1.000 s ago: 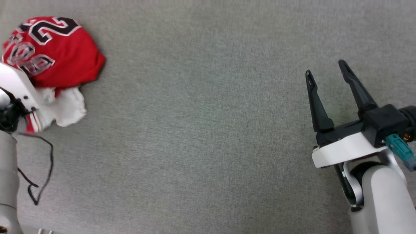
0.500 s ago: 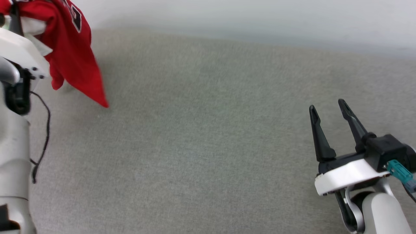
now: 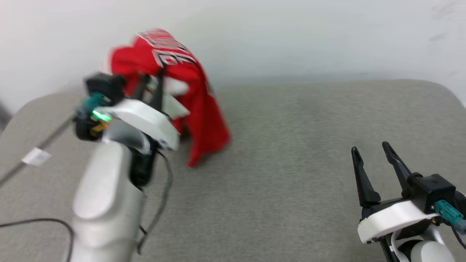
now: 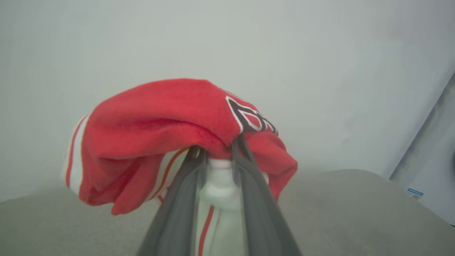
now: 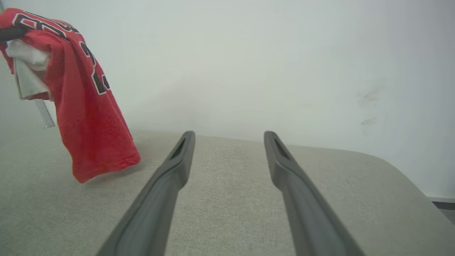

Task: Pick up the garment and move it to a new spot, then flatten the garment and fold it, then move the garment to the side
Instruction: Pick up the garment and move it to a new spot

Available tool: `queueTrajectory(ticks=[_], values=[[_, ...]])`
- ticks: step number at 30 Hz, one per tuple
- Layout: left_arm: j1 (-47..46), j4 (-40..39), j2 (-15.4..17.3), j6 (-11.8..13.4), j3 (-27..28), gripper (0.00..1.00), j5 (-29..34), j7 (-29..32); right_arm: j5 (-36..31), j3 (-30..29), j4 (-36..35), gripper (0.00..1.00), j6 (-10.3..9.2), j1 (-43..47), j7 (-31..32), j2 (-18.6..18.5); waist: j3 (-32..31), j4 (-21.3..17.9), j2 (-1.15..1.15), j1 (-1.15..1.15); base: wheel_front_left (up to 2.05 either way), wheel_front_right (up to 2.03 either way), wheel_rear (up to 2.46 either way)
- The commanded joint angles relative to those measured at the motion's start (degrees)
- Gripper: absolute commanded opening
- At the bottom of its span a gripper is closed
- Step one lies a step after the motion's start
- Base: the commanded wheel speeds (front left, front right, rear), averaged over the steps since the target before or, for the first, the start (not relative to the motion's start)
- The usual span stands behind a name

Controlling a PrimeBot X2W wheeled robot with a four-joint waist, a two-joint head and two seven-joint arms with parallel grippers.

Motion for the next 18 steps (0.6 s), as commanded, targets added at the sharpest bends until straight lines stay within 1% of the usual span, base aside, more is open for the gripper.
queueTrajectory(ticks=[1,4,7,11,15,16,17,18], values=[[2.7,-1.7,-1.8,-0.3,-1.4,0.0,-0.5,0.0,0.3,0.0,-0.6,1.0,-0.02,0.9,0.5,0.1,-1.6,-4.1,0.0,0.01,0.0,0.0,0.0],[7.2,-3.7,-4.3,-0.7,-5.5,0.0,-1.3,1.3,0.4,0.0,-1.3,1.0,-0.02,1.4,1.1,0.1,-1.3,-6.3,0.0,0.01,0.0,0.0,0.0],[11.0,-4.1,-5.5,-0.9,-10.0,0.0,-2.4,2.2,0.5,0.0,-2.1,1.0,-0.02,1.8,1.5,0.1,-0.3,-7.8,0.0,0.01,0.0,0.0,0.0],[15.7,-2.4,-6.1,-1.1,-16.2,0.0,-3.2,3.4,1.1,0.0,-2.7,1.0,-0.02,2.0,1.4,0.2,1.7,-8.7,0.0,0.01,0.0,0.0,0.0],[18.8,0.4,-6.4,-1.2,-22.1,0.0,-2.8,4.7,1.5,-0.4,-2.8,1.0,-0.02,1.7,0.9,0.1,3.3,-8.4,0.0,0.01,0.0,0.0,0.0],[19.1,0.7,-6.4,-1.2,-23.3,0.37,-2.9,4.5,1.6,-0.4,-2.6,1.0,-0.02,1.6,0.8,0.1,3.5,-8.3,0.0,0.01,0.0,0.0,0.0],[19.0,0.8,-6.4,-1.2,-24.3,0.93,-2.4,4.0,1.7,-0.4,-2.5,1.0,-0.02,1.4,0.8,0.2,3.6,-8.0,0.0,0.01,0.0,0.0,0.0],[19.2,1.0,-6.4,-1.3,-25.0,1.0,-2.5,3.6,1.7,-0.4,-2.4,1.0,-0.02,1.3,0.6,0.1,3.8,-7.7,0.0,0.01,0.0,0.0,0.0]])
